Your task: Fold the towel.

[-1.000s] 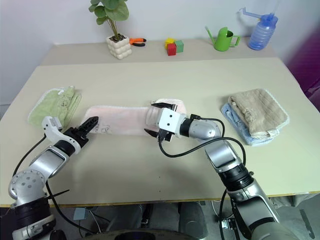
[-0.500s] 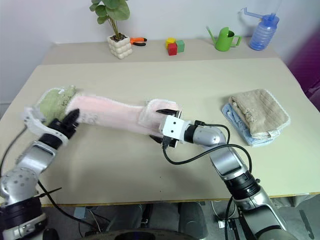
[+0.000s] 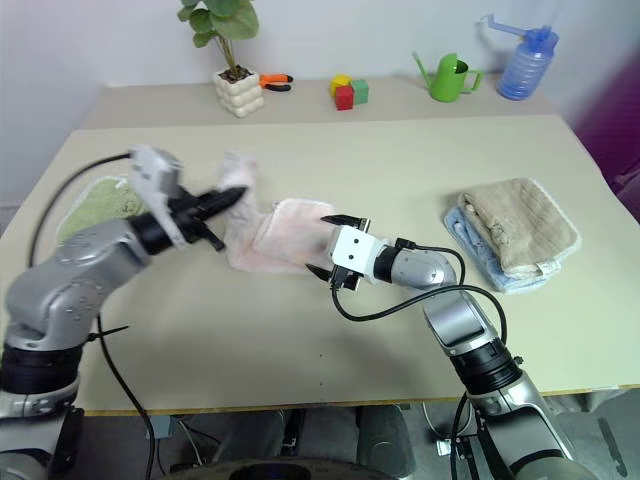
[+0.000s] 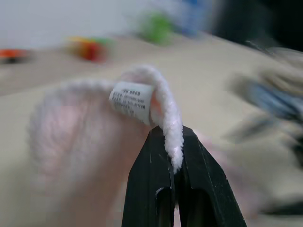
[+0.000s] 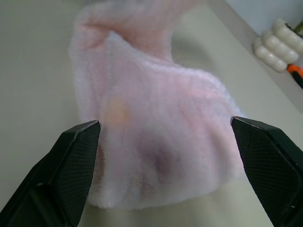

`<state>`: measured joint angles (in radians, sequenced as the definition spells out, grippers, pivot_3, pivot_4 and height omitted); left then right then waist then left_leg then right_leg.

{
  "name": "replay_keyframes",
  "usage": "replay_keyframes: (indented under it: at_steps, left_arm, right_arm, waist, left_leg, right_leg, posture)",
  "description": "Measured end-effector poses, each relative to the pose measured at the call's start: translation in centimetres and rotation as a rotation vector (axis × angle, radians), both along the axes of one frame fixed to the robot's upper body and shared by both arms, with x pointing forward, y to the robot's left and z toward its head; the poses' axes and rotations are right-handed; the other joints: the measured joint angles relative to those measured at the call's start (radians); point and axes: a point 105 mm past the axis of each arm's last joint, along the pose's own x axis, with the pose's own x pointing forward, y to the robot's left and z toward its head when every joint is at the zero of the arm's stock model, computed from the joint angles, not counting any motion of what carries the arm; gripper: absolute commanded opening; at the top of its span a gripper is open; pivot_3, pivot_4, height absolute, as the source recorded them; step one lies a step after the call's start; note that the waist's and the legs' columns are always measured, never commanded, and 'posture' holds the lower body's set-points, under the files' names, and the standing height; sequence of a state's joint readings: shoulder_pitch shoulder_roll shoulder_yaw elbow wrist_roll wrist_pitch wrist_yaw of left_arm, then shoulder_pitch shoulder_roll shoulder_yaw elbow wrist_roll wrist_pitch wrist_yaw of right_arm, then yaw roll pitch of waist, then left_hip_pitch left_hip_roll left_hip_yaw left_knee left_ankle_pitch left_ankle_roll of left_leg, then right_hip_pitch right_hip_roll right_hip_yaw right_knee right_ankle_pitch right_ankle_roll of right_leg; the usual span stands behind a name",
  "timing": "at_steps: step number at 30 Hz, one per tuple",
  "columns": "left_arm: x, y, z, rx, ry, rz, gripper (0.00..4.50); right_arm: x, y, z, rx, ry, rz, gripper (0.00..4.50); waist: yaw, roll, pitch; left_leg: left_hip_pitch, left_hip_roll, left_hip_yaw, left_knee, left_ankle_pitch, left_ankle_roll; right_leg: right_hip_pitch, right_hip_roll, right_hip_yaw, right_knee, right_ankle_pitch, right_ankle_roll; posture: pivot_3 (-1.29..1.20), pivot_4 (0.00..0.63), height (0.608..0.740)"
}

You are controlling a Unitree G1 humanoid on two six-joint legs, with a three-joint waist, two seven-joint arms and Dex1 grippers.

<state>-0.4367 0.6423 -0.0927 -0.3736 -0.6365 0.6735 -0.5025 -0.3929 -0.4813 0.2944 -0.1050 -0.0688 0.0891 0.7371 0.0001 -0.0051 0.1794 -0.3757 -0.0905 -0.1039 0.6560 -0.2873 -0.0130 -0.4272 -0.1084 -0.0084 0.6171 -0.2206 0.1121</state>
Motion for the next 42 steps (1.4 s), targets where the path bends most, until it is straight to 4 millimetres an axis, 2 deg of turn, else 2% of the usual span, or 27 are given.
replay_keyframes:
  at_steps: [7,11,16,19,24,26,28,29,31,33,36,37,40,42]
  left_arm:
    - [-0.1,-4.9,-3.8,0.148,0.015,-0.183,0.06]
    - [-0.2,-6.1,-4.0,0.145,0.011,-0.219,0.06]
    - [-1.1,-7.4,-5.4,0.197,0.038,-0.279,0.06]
    - [-1.0,-7.1,-5.7,0.204,0.057,-0.268,0.94]
    - [-1.2,-6.0,-5.1,0.223,0.036,-0.259,3.35]
    - [-1.5,-5.6,-4.6,0.204,0.021,-0.26,3.35]
    - [-1.7,-5.3,-4.1,0.185,0.007,-0.251,3.4]
    - [-1.7,-4.7,-3.7,0.176,-0.001,-0.234,3.08]
    - [-1.7,-3.4,-3.2,0.15,-0.009,-0.195,2.5]
    - [-1.5,-2.2,-2.4,0.098,-0.02,-0.149,1.53]
    - [-1.3,-1.8,-1.4,0.038,-0.042,-0.118,0.04]
    - [-1.0,-1.6,-1.1,0.016,-0.049,-0.092,0.0]
    - [0.4,-0.3,-0.8,-0.004,-0.071,0.029,0.0]
    - [2.1,1.2,-1.2,0.023,-0.08,0.15,0.0]
  right_arm:
    - [0.6,-1.7,-0.2,-0.001,-0.004,-0.081,4.5]
    - [0.6,-3.0,-0.7,-0.015,0.008,-0.124,4.5]
    - [0.6,-3.4,-0.8,-0.017,0.011,-0.141,4.5]
    - [0.7,-3.4,-0.8,-0.022,0.008,-0.144,4.5]
    - [0.7,-3.8,-0.7,-0.03,0.003,-0.153,4.5]
    - [0.8,-4.1,-0.7,-0.034,0.001,-0.158,4.5]
    - [0.8,-4.6,-0.7,-0.033,0.011,-0.17,3.97]
    - [0.7,-5.0,-0.8,-0.027,0.023,-0.18,3.7]
    - [0.3,-6.2,-1.0,-0.011,0.059,-0.206,2.78]
    - [0.1,-7.7,-1.3,-0.013,0.102,-0.238,1.76]
    - [0.0,-8.1,-0.7,0.002,0.1,-0.234,0.28]
    - [0.0,-8.1,-0.5,0.01,0.099,-0.237,0.05]
    - [0.6,-8.3,0.5,0.07,0.096,-0.263,0.05]
    - [1.4,-7.8,2.1,0.154,0.082,-0.277,0.05]
  waist:
    - [-0.011,0.0,0.0]
    - [-0.01,0.0,0.0]
    - [-0.011,0.0,0.0]
    - [-0.01,0.0,0.0]
    - [-0.01,0.0,0.0]
    - [-0.01,0.0,0.0]
    - [-0.009,0.0,0.0]
    - [-0.009,0.0,0.0]
    - [-0.009,0.0,0.0]
    - [-0.008,0.0,0.0]
    - [-0.008,0.0,0.0]
    - [-0.008,0.0,0.0]
    - [-0.01,0.0,0.0]
    - [-0.012,0.0,0.0]
  left_leg:
    - [0.0,0.0,0.0,-0.005,0.001,-0.002]
    - [0.0,0.0,0.0,-0.005,0.001,-0.002]
    - [0.0,0.0,0.0,-0.005,0.001,-0.001]
    - [0.0,0.0,0.0,-0.005,0.001,-0.001]
    - [0.0,0.0,0.0,-0.005,0.001,-0.002]
    - [0.0,0.0,0.0,-0.005,0.001,-0.002]
    - [0.0,0.0,0.0,-0.005,0.001,-0.001]
    - [0.0,0.0,0.0,-0.005,0.001,-0.002]
    - [0.0,0.0,0.0,-0.005,0.001,-0.001]
    - [0.0,0.0,0.0,-0.004,0.001,-0.001]
    - [0.001,0.001,-0.001,-0.004,0.0,0.002]
    - [0.001,0.001,-0.001,-0.004,0.0,0.002]
    - [0.001,0.001,0.0,-0.004,0.001,-0.001]
    - [0.002,0.001,0.0,-0.004,0.001,-0.002]
  right_leg:
    - [-0.001,0.0,0.0,-0.002,0.0,0.0]
    - [-0.001,0.0,0.0,-0.002,0.0,0.0]
    - [-0.001,0.0,0.0,-0.001,0.0,0.0]
    - [-0.001,0.0,0.0,-0.001,0.0,0.0]
    - [-0.001,0.0,0.0,-0.001,0.0,0.0]
    - [-0.001,0.0,0.0,-0.001,0.0,0.0]
    - [-0.001,0.0,0.0,-0.001,0.0,0.0]
    - [-0.001,0.0,0.0,-0.001,0.0,0.0]
    - [-0.001,0.0,0.0,-0.001,0.0,0.0]
    - [-0.001,0.0,0.0,-0.001,0.0,0.0]
    - [-0.001,0.0,0.0,-0.001,0.0,0.0]
    - [-0.001,0.0,0.0,-0.001,0.0,0.0]
    - [-0.001,0.0,0.0,-0.001,0.0,0.0]
    - [-0.001,0.001,0.0,0.0,0.0,0.0]
  posture:
    - [0.0,0.15,0.732]
    - [0.0,0.15,0.732]
    - [0.0,0.15,0.732]
    - [0.0,0.15,0.732]
    - [0.0,0.15,0.732]
    - [0.0,0.15,0.732]
    - [0.0,0.15,0.732]
    - [0.0,0.15,0.732]
    - [0.0,0.15,0.732]
    - [0.0,0.15,0.732]
    - [0.0,0.15,0.732]
    - [0.0,0.15,0.732]
    - [0.0,0.15,0.732]
    - [0.0,0.15,0.732]
